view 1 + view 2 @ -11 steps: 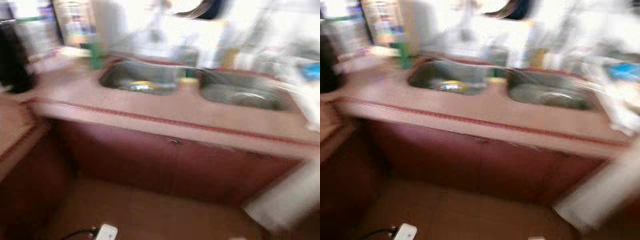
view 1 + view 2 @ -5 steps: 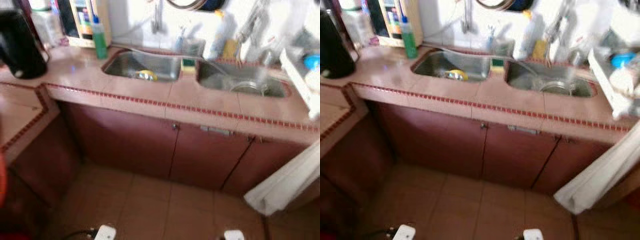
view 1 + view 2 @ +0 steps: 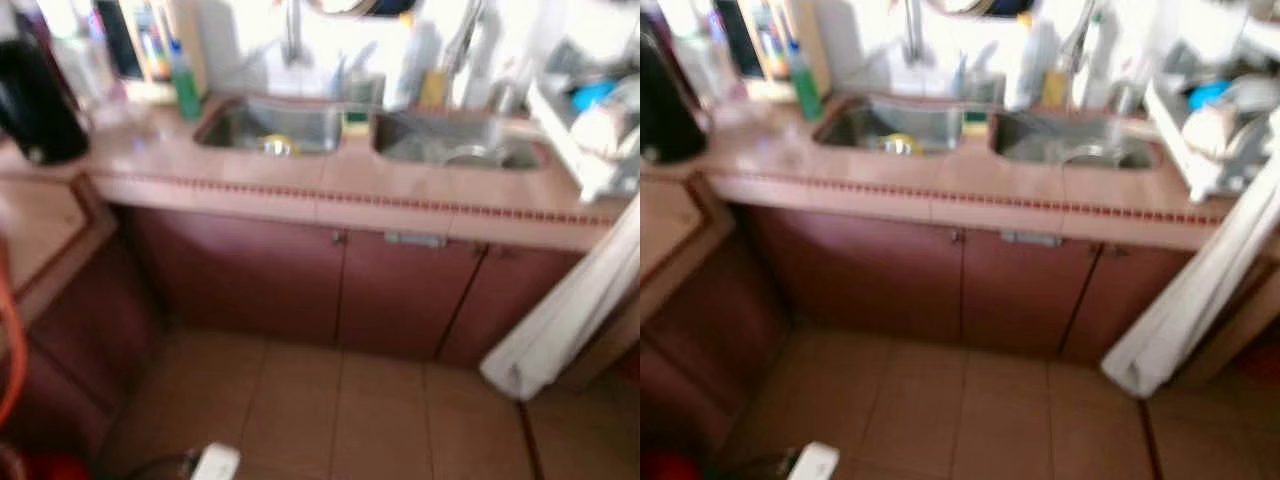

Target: Kitchen organization

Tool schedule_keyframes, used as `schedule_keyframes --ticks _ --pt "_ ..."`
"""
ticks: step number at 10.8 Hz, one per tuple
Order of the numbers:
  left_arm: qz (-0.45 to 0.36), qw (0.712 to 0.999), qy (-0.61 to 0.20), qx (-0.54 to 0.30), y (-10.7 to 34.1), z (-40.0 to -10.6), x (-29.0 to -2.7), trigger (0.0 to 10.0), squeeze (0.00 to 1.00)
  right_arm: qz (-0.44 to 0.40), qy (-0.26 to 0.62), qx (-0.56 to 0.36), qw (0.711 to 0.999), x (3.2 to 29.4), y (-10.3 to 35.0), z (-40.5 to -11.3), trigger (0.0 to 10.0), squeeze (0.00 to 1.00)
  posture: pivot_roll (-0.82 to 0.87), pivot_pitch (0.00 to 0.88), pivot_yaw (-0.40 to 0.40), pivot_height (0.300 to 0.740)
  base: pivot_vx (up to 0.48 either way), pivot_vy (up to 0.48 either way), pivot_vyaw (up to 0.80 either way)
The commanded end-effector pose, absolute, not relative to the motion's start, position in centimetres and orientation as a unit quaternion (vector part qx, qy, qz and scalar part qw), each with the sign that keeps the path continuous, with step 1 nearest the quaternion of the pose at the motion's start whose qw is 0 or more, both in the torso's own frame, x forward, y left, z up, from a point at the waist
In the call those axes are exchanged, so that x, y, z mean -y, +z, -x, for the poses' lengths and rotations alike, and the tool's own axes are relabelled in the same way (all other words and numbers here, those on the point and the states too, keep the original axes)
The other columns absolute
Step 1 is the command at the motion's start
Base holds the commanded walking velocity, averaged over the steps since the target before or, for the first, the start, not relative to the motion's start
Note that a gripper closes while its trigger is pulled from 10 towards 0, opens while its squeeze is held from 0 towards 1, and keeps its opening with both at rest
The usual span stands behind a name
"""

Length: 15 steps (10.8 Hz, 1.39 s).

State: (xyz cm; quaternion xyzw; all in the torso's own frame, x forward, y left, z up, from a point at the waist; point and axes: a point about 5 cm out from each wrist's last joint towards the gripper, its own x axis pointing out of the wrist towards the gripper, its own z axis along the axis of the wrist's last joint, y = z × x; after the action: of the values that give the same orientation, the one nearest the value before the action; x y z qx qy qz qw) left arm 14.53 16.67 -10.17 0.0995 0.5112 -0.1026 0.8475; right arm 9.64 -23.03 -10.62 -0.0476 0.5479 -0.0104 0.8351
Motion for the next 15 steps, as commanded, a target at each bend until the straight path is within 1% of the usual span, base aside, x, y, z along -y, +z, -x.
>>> schedule_keyframes --ticks 1,5,7,8,10,11,13,14,15 --pt "-0.100 0.835 -0.100 -0.531 -10.6 -13.3 -16.9 10.0 0.00 0.042 -0.005 -0.544 0.838 21.8 -10.8 -9.9 10.0 0.00 -0.12 0.000 0.001 0.740 -0.240 0.000 0.00" --pt "-0.079 0.841 -0.108 -0.525 -10.6 -13.1 -16.7 10.0 0.00 0.035 0.022 -0.539 0.841 17.3 -11.2 -10.9 10.0 0.00 -0.12 0.000 -0.002 0.740 0.000 0.000 0.00" --pt "-0.088 0.839 -0.114 -0.525 -10.7 -13.0 -16.7 10.0 0.00 0.037 0.026 -0.536 0.843 16.6 -11.2 -11.3 10.0 0.00 -0.12 0.000 -0.002 0.740 0.000 0.000 0.00" --pt "-0.088 0.838 -0.116 -0.525 -10.7 -13.0 -16.7 10.0 0.00 0.040 0.025 -0.535 0.844 16.9 -11.1 -11.6 10.0 0.00 -0.12 0.000 -0.001 0.740 0.000 0.000 0.00" --pt "-0.089 0.838 -0.121 -0.525 -10.7 -12.9 -16.7 10.0 0.00 0.047 0.009 -0.535 0.844 20.0 -10.7 -11.6 10.0 0.00 -0.12 0.000 -0.001 0.740 0.000 0.000 0.00" --pt "-0.090 0.838 -0.123 -0.524 -10.7 -12.8 -16.7 10.0 0.00 0.051 0.000 -0.537 0.842 21.9 -10.5 -11.2 10.0 0.00 -0.12 0.000 -0.001 0.740 0.000 0.000 0.00" --pt "-0.087 0.838 -0.126 -0.523 -10.7 -12.9 -16.6 10.0 0.00 0.058 -0.010 -0.543 0.838 24.5 -10.1 -10.1 10.0 0.00 -0.12 0.000 0.000 0.740 0.000 0.000 0.00" --pt "-0.092 0.840 -0.131 -0.518 -10.6 -13.0 -16.6 10.0 0.00 0.062 -0.005 -0.539 0.840 24.6 -10.1 -10.1 10.0 0.00 -0.12 0.000 0.003 0.740 0.000 0.000 0.00" --pt "-0.088 0.852 -0.145 -0.495 -10.4 -13.4 -16.3 10.0 0.00 0.072 0.015 -0.525 0.848 23.9 -10.0 -10.9 10.0 0.00 -0.11 0.000 0.004 0.740 0.000 0.000 0.00"
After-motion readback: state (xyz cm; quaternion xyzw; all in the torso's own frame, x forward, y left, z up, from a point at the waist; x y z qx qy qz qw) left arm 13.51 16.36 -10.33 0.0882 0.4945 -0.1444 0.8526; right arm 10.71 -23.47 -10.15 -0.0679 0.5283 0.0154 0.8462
